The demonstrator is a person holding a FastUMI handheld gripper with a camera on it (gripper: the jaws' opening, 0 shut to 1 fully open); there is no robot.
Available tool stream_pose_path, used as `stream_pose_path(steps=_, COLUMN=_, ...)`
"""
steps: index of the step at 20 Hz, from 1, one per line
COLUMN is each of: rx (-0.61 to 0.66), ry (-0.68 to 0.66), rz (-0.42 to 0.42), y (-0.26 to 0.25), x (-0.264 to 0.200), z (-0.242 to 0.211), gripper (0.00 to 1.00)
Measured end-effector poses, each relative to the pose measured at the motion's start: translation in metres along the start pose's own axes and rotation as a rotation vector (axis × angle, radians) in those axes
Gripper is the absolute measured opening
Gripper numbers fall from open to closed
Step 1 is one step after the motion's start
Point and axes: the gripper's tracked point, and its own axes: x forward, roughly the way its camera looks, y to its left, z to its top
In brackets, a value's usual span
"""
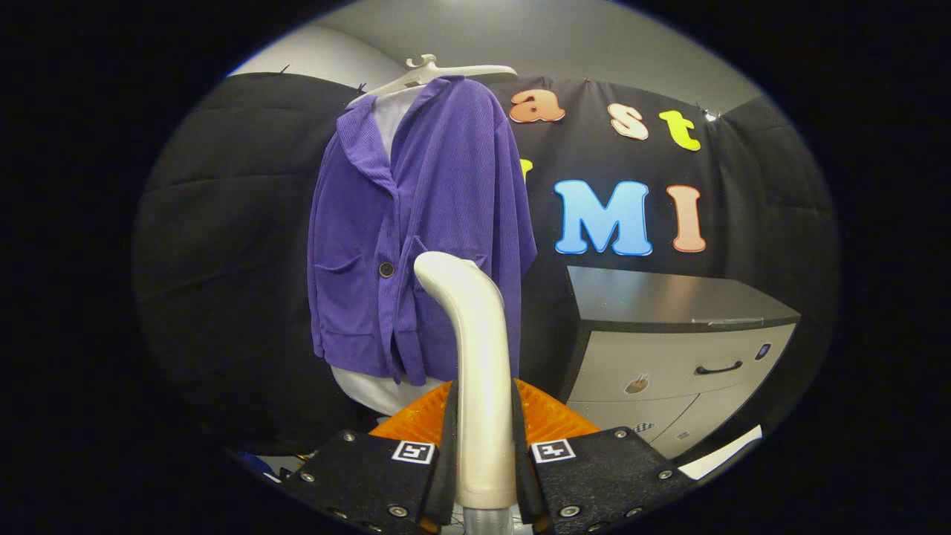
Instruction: Iron the clothes twice with a garment steamer, once on the left side and once on the right side.
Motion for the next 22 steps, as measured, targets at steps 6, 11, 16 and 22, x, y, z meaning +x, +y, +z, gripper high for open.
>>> stream_pose_path(steps=6, rx=0.009, ry=0.049, rz=-0.005, y=0.0, x=-0.012, z=-0.037, gripper=0.33)
stream_pose_path(steps=11, rx=0.042, ry=-0.043, rz=-0.003, y=-0.004, x=-0.044, z=0.001, gripper=0.33)
stream_pose_path(steps=16, rx=0.054, ry=-0.225, rz=-0.01, y=-0.009, x=-0.073, z=0.089, gripper=0.33)
stream_pose_path(steps=22, rx=0.017, ry=-0.404, rz=0.044, y=0.019, x=-0.081, z=0.187, gripper=0.33)
